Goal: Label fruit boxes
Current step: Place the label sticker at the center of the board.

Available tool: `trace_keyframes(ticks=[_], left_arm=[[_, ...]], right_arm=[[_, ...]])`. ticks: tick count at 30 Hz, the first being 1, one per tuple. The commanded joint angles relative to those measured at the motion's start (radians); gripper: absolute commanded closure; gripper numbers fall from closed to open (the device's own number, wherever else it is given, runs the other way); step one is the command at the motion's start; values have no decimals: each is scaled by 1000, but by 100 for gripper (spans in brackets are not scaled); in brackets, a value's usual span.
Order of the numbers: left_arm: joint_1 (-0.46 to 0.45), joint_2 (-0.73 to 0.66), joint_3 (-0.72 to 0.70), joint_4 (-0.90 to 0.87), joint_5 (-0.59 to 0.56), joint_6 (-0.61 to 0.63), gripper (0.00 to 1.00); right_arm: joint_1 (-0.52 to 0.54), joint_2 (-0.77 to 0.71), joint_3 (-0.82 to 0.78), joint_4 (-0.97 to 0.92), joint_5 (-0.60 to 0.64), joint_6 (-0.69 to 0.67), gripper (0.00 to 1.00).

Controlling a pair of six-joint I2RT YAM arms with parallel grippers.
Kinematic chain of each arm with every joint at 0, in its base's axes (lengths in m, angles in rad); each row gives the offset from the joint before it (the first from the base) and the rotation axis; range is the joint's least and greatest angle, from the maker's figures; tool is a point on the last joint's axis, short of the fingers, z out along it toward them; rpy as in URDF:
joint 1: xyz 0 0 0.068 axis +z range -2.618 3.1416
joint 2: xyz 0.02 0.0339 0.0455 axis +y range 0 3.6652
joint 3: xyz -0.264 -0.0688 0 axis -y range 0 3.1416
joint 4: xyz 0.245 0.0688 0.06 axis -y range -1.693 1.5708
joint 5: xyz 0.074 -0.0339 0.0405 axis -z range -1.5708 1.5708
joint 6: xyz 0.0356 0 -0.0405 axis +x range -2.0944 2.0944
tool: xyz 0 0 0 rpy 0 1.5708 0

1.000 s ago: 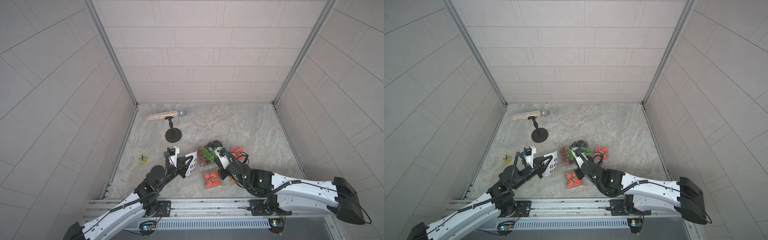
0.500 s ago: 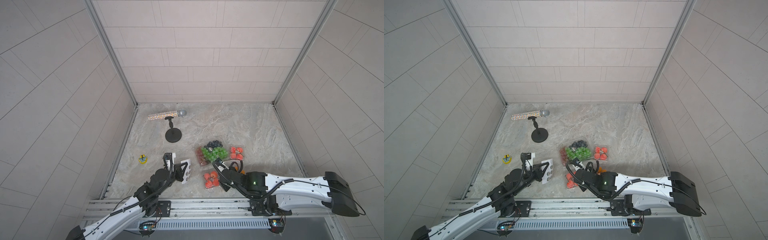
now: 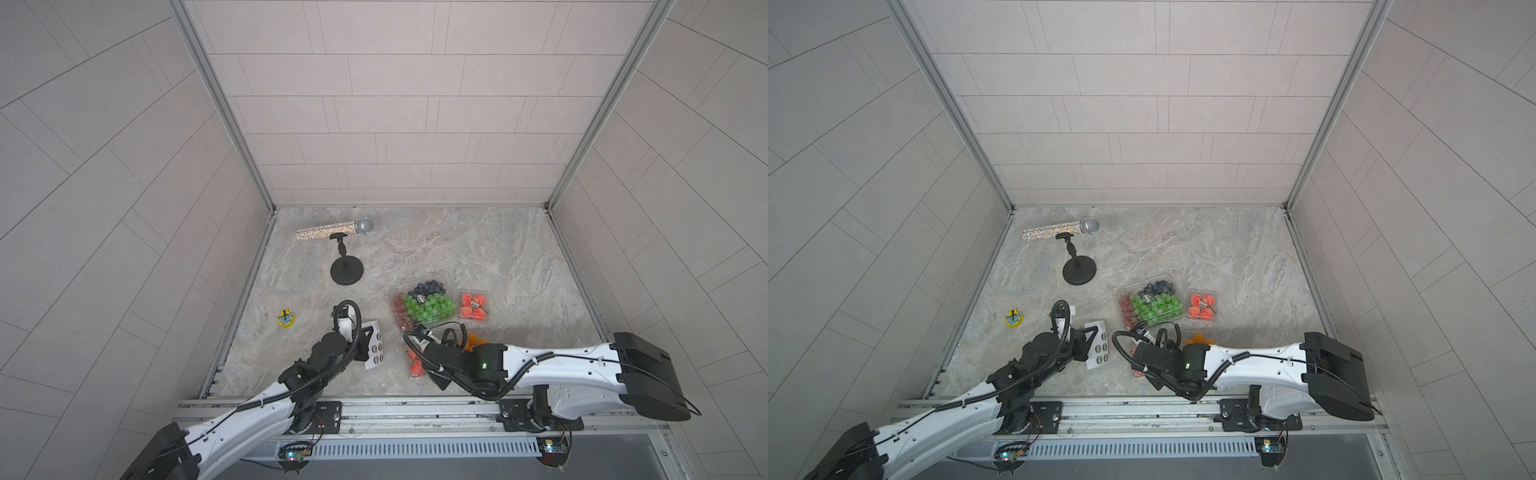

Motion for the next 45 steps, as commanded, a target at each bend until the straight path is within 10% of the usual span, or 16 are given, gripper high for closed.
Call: trace_keyframes(ticks=[1, 14, 19, 32, 45], left_arm=[[16, 48, 2, 77, 9, 28, 100], [22, 224, 32, 112, -43, 52, 98], [21, 216, 61, -6, -151, 54, 67], [22, 126, 73, -135, -223, 35, 35], [21, 164, 96, -115, -129, 46, 31]], right_arm=[[7, 29, 33, 1, 11, 2, 100], [1, 95, 26, 50, -18, 0, 100], [-13, 56, -5, 94, -36, 9, 85], [-23, -48, -65, 168, -10, 1, 77], [-30, 48, -54, 200, -78, -19, 99]])
